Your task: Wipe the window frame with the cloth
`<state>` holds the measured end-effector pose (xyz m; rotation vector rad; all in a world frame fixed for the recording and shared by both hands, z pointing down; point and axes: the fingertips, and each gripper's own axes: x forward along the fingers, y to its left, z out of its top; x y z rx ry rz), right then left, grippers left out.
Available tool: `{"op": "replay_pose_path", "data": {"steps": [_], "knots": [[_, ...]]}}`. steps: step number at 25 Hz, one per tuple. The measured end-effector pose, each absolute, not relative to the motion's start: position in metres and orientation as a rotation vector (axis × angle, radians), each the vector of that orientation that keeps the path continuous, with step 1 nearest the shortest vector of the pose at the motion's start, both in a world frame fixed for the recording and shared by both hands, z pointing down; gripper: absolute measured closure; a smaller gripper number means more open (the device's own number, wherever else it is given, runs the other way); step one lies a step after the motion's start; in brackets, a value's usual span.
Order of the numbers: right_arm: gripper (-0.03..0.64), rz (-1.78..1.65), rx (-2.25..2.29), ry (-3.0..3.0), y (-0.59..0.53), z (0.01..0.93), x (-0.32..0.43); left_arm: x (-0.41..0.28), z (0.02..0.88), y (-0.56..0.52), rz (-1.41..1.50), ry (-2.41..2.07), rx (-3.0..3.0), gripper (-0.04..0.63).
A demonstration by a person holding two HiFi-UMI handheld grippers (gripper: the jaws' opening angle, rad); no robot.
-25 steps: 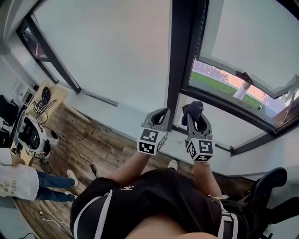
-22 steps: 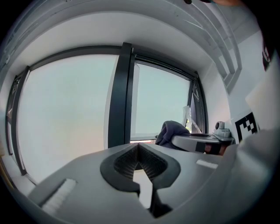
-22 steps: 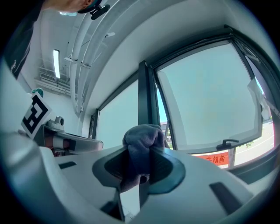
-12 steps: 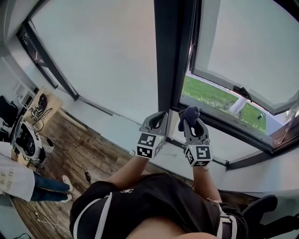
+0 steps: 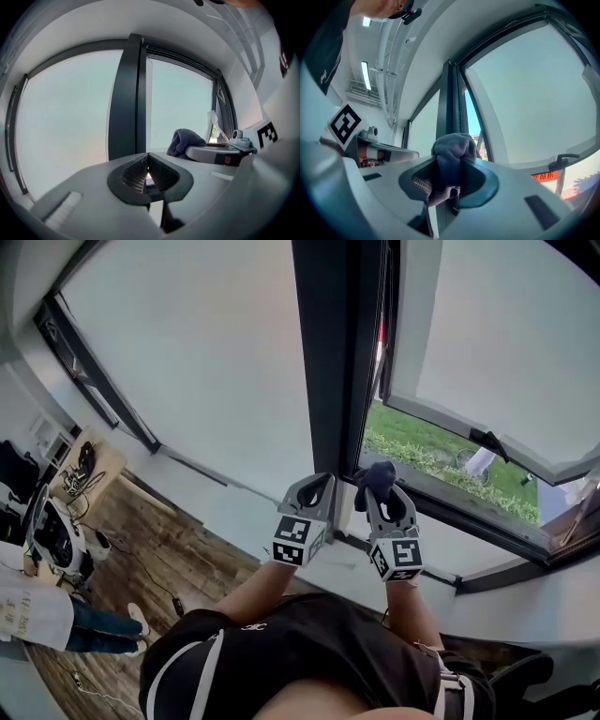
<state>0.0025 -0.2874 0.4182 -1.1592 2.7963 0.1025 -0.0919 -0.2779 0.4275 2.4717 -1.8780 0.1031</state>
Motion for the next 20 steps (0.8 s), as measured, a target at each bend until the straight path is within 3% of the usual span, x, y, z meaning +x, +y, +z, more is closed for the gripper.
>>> {"op": "replay_pose_path", "data": {"steps": [10,20], "knots": [[0.499,0.27,-1.162,2.781,-0.296,0.382,-0.001,-0.104,0.422,-0.286,0.087,-1.864,2.481,0.586],[0.498,0.454,-1.098,2.701,-0.33,0.278,0.009,-0.108,0.425,-0.273,0.096,-1.844,2.509,0.586]]}}
